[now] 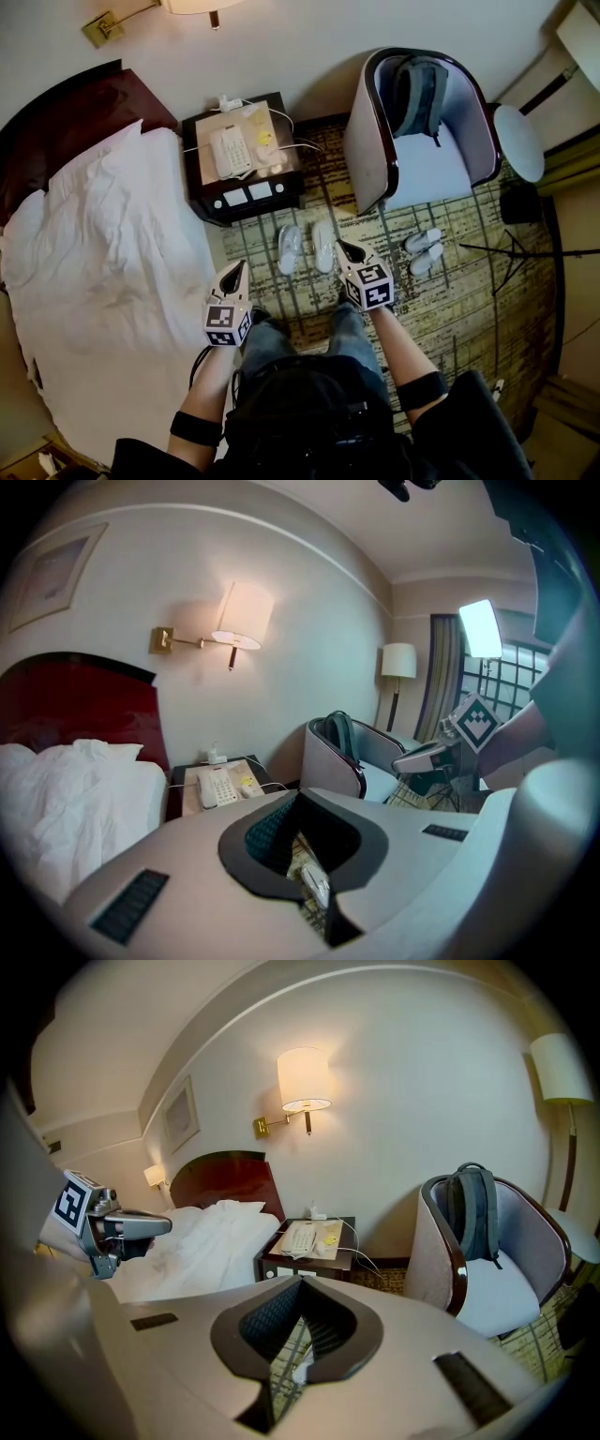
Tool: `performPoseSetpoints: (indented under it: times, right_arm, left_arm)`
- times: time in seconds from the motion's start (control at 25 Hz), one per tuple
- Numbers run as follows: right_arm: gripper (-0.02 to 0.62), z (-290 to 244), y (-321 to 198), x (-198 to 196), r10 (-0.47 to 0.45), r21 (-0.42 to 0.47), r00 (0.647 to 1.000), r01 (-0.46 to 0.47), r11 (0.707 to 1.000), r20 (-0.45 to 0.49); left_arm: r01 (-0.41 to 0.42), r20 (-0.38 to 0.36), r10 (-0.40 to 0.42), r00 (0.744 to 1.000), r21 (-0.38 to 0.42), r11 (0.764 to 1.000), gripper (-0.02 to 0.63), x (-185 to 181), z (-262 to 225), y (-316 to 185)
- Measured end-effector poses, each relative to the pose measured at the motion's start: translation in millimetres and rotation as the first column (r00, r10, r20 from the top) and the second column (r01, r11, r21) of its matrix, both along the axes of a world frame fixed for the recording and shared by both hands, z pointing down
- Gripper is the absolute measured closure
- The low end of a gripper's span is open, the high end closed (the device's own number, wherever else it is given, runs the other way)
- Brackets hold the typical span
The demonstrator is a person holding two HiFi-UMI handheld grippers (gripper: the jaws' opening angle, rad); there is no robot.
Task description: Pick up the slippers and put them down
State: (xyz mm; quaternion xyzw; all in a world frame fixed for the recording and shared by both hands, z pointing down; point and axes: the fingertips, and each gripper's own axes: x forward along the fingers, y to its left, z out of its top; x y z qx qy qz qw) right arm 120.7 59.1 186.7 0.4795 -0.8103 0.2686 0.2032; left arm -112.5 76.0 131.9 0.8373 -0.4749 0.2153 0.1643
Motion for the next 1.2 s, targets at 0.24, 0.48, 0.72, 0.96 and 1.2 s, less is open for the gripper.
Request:
performPoseSetpoints:
  times: [0.24, 0.48, 0.72, 0.96, 1.2]
  right_arm:
    - [0.594, 36, -13, -21, -0.008, -0.028, 1.000, 0.009, 1.000, 0.007]
    - [0.594, 113, -30, -37, 0.005, -0.073, 1.000, -0.004, 0.997, 0.026]
    - [0.594, 224, -38, -50, 0.066, -0.134, 0.997, -0.061, 0.989, 0.031]
    - [0.594, 346, -35, -54, 0.103, -0.192, 0.995, -0.099, 0.976, 0.011]
    - [0.594, 465, -32, -48, 0.131, -0.216, 0.991, -0.129, 0.968, -0.005]
  left_arm:
    - [-0.052, 0.009, 0.054, 0.999, -0.114, 0.992, 0.532, 7, 51, -7]
    - [-0.072, 0.019, 0.080, 0.997, -0.268, 0.961, 0.391, 16, 154, -9]
    - [-0.055, 0.030, 0.076, 0.997, -0.441, 0.896, 0.254, 19, 287, 8]
    - [-0.073, 0.087, 0.140, 0.986, -0.531, 0.844, 0.139, 26, 437, 24]
    - [-0.078, 0.098, 0.171, 0.980, -0.604, 0.793, 0.089, 52, 578, 21]
